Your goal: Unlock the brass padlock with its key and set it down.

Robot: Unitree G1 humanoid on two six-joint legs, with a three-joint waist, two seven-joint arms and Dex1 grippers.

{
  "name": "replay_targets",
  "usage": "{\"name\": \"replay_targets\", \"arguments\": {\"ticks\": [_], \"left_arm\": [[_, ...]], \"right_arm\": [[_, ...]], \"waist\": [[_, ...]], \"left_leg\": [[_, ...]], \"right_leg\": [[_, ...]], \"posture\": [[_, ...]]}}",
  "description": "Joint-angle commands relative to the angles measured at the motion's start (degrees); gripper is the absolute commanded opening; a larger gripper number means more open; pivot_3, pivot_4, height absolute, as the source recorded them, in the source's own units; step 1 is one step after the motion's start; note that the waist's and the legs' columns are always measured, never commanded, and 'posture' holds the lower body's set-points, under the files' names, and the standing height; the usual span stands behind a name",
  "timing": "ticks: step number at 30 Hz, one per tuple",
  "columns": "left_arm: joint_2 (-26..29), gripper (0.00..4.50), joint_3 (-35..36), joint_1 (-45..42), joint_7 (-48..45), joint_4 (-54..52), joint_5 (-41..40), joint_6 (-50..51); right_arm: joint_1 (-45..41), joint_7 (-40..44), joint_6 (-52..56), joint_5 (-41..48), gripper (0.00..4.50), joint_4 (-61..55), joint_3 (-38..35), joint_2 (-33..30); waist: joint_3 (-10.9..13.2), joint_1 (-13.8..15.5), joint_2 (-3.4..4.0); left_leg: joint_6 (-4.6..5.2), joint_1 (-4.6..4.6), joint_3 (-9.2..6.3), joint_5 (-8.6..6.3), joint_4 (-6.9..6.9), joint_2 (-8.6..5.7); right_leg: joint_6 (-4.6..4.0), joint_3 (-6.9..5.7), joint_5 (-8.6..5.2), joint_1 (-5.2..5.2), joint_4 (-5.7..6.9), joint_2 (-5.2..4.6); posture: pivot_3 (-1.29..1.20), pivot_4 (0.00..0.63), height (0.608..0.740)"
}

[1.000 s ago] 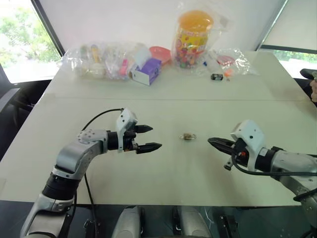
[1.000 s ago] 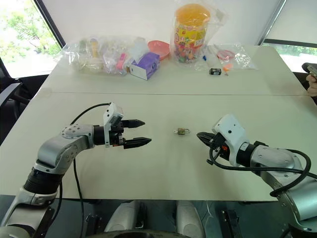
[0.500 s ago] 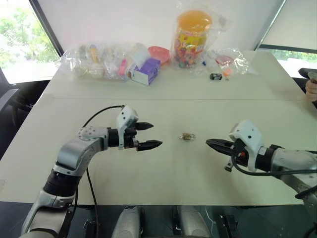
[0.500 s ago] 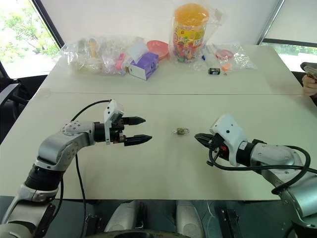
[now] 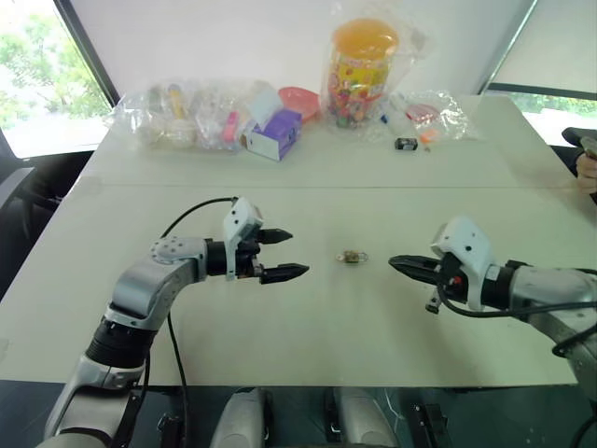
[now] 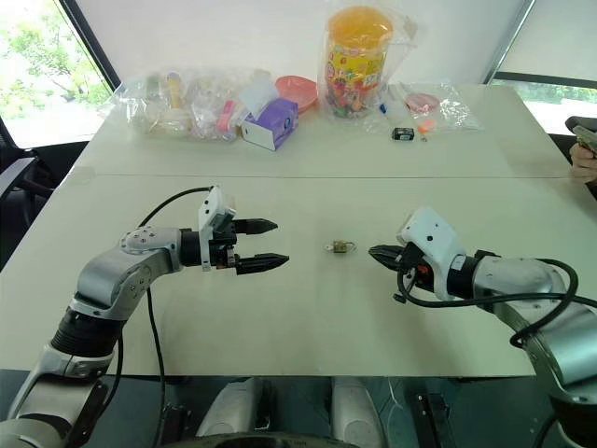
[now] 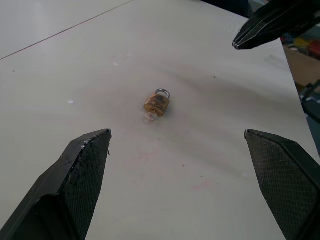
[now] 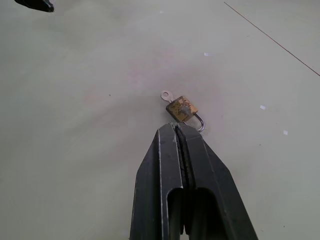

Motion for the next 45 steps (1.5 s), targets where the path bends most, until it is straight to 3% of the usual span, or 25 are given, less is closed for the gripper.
{"name": "replay_targets", "arguments": {"ticks": [1, 9, 18, 30, 33, 38, 39, 45], "left_arm": [[0.3, 4.5, -0.19, -0.94, -1.05, -1.01, 0.43, -1.33], [-0.14, 4.5, 0.86, -1.08, -0.28, -1.38, 0.43, -0.98], [0.99, 4.5, 1.99, 1.11, 1.22, -4.67, -0.45, 0.53], [1.78, 4.5, 2.43, 2.39, 2.43, -6.83, -0.57, 1.44], [1.82, 4.5, 2.27, 2.37, 2.72, -7.09, -0.45, 1.37], [1.84, 4.5, 2.07, 2.31, 2.91, -6.99, -0.31, 1.22], [1.79, 4.5, 1.97, 2.17, 2.91, -6.79, -0.22, 1.15], [0.23, 4.5, 2.14, 0.97, 2.98, -4.17, -1.08, 1.89]], "right_arm": [[-4.68, 2.73, -3.27, -1.54, 0.53, 4.04, 3.88, 0.28], [-15.22, 11.87, -11.43, -7.9, 4.46, 19.69, 15.47, 2.01], [-26.51, 18.73, -20.58, -15.04, 4.46, 40.59, 22.54, 9.12], [-31.27, 23.04, -29.79, -22.99, 4.46, 54.97, 25.49, 14.06], [-31.04, 24.1, -30.83, -24.29, 3.54, 56.52, 25.69, 14.1], [-31.2, 24.48, -31.84, -25.61, 1.02, 57.98, 25.38, 14.44], [-31.17, 24.52, -32.13, -25.96, 0.68, 57.88, 25.49, 14.36], [-29.36, 19.95, -38.38, -29.5, 0.69, 48.45, 24.47, 13.68]], "waist": [[0.0, -0.03, 0.0], [0.0, 0.09, 0.0], [0.02, -0.03, 0.02], [0.01, -0.09, 0.03], [0.01, -0.07, 0.04], [0.01, -0.07, 0.04], [0.01, -0.07, 0.04], [0.0, -0.02, 0.04]], "left_leg": [[0.0, 0.0, 0.0, 0.0, 0.0, 0.0], [0.0, -0.01, 0.02, 0.0, 0.03, -0.02], [-0.01, -0.01, 0.04, 0.01, 0.03, 0.02], [-0.01, -0.01, 0.06, 0.01, 0.02, 0.02], [-0.02, -0.01, 0.06, 0.01, 0.02, 0.02], [-0.02, -0.01, 0.06, 0.01, 0.02, 0.02], [-0.02, 0.0, 0.06, 0.01, 0.02, 0.02], [-0.02, 0.0, 0.06, 0.01, 0.02, 0.01]], "right_leg": [[0.0, 0.0, 0.0, 0.0, 0.0, 0.0], [0.0, -0.01, 0.0, 0.0, 0.0, -0.03], [0.01, 0.0, 0.01, -0.04, 0.02, -0.06], [0.0, 0.0, 0.02, -0.06, 0.03, -0.12], [0.0, -0.01, 0.02, -0.06, 0.04, -0.14], [0.0, -0.01, 0.02, -0.06, 0.04, -0.15], [0.0, -0.01, 0.02, -0.06, 0.04, -0.15], [0.0, -0.01, 0.02, -0.06, 0.05, -0.17]], "posture": [[0.0, 0.15, 0.735], [0.0, 0.15, 0.735], [0.0, 0.15, 0.735], [0.0, 0.15, 0.735], [0.0, 0.15, 0.735], [0.0, 0.15, 0.735], [0.0, 0.15, 0.735], [0.0, 0.15, 0.735]]}}
